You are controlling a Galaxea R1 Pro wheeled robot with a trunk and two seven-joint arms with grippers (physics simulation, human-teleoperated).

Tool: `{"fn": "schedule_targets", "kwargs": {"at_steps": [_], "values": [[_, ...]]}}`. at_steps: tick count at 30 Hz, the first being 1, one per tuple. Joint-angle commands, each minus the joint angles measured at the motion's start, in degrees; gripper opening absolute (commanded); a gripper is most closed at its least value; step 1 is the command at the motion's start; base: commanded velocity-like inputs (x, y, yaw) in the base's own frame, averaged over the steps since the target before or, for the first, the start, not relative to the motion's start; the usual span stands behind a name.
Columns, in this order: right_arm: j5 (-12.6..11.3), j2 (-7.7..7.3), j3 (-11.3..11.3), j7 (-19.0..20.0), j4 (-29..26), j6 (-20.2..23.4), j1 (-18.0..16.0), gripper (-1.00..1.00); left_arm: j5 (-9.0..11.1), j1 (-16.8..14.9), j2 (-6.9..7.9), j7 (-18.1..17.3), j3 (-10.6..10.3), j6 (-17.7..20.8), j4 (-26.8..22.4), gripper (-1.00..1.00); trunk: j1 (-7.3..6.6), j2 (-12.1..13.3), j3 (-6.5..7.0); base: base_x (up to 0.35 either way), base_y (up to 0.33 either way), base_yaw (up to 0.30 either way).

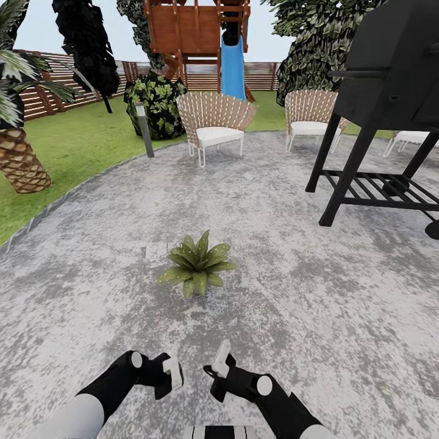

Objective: Pick up the pesticide atomizer in the garden and spray insectifuge to fully cover both potted plants in the garden.

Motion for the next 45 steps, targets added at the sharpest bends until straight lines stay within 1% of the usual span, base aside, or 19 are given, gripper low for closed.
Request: {"fn": "schedule_targets", "kwargs": {"at_steps": [1, 5, 11, 13, 15, 20, 24, 28, 29, 30, 33, 37, 44, 45], "values": [[0.6, 0.01, -0.1, 0.0, 0.0, -0.3, 0.0, -1.0, -0.4, 0.0, -0.04, -0.1, -0.2, -0.3, -0.1, -1.0, -0.01, 0.0, -0.04, 0.0, 0.0, 0.0], [0.6, 0.01, -0.1, 0.1, 0.0, -0.3, 0.0, -1.0, -1.2, 0.0, -0.38, -0.2, -0.3, -0.4, -0.1, -1.0, -0.01, 0.0, -0.04, 0.0, 0.0, 0.0], [0.6, 0.01, -0.1, 0.1, 0.0, -0.4, 0.0, -1.0, -1.2, -0.1, -0.61, -0.9, -0.3, -0.9, -0.2, -1.0, -0.01, 0.0, -0.04, 0.0, 0.0, 0.0], [0.6, 0.01, -0.1, 0.1, 0.0, -0.4, 0.0, -1.0, -1.2, -0.1, -1.07, -1.4, -0.3, -1.0, -0.3, -1.0, -0.01, 0.0, -0.04, 0.0, 0.0, 0.0], [0.6, 0.01, -0.1, 0.1, 0.0, -0.4, 0.0, -1.0, -1.2, -0.1, -1.88, -1.7, -0.3, -0.9, -0.4, -1.0, -0.01, 0.0, -0.04, 0.0, 0.0, 0.0], [0.6, 0.01, -0.1, 0.1, 0.1, -0.4, 0.0, -1.0, -1.3, -0.1, -3.07, -1.8, -0.3, -0.9, -0.5, -1.0, -0.01, 0.0, -0.04, 0.0, 0.0, 0.0], [0.6, 0.01, -0.1, 0.1, 0.1, -0.4, 0.0, -1.0, -1.3, -0.1, -3.69, -1.8, -0.3, -1.0, -0.5, -1.0, -0.01, 0.0, -0.04, 0.0, 0.0, 0.0], [0.6, 0.01, -0.1, 0.1, 0.2, -0.4, 0.0, -1.0, -1.3, -0.1, -3.86, -2.3, -0.4, -1.1, -0.5, -1.0, -0.01, 0.0, -0.04, 0.0, 0.0, 0.0], [0.6, 0.01, -0.1, 0.1, 0.2, -0.4, 0.0, -1.0, -1.3, -0.1, -3.83, -4.0, -0.8, -1.1, -0.5, -1.0, -0.01, 0.0, -0.04, 0.0, 0.0, 0.0], [0.6, 0.01, -0.1, 0.1, 0.2, -0.4, 0.0, -1.0, -1.3, -0.1, -3.81, -5.0, -1.1, -1.1, -0.5, -1.0, -0.01, 0.0, -0.04, 0.0, 0.0, 0.0], [0.6, 0.01, -0.1, 0.1, 0.2, -0.4, 0.0, -1.0, -1.3, -0.3, -3.73, -5.9, -1.4, -1.2, -0.6, -1.0, -0.01, 0.0, -0.04, 0.0, 0.0, 0.0], [0.7, 0.01, -0.1, 0.1, 0.2, -0.4, 0.0, -1.0, -1.2, -1.5, -3.68, -7.4, -1.5, -1.2, -0.5, -1.0, -0.01, 0.0, -0.04, 0.0, 0.0, 0.0], [0.8, 0.01, -0.1, 0.1, 0.2, -0.4, 0.0, -1.0, -1.2, -2.2, -3.73, -7.9, -1.5, -1.2, -0.5, -1.0, -0.01, 0.0, -0.04, 0.0, 0.0, 0.0], [0.8, 0.01, -0.1, 0.1, 0.2, -0.4, 0.0, -1.0, -1.2, -2.2, -3.72, -8.4, -1.5, -1.2, -0.5, -1.0, -0.01, 0.0, -0.04, 0.0, 0.0, 0.0]]}}
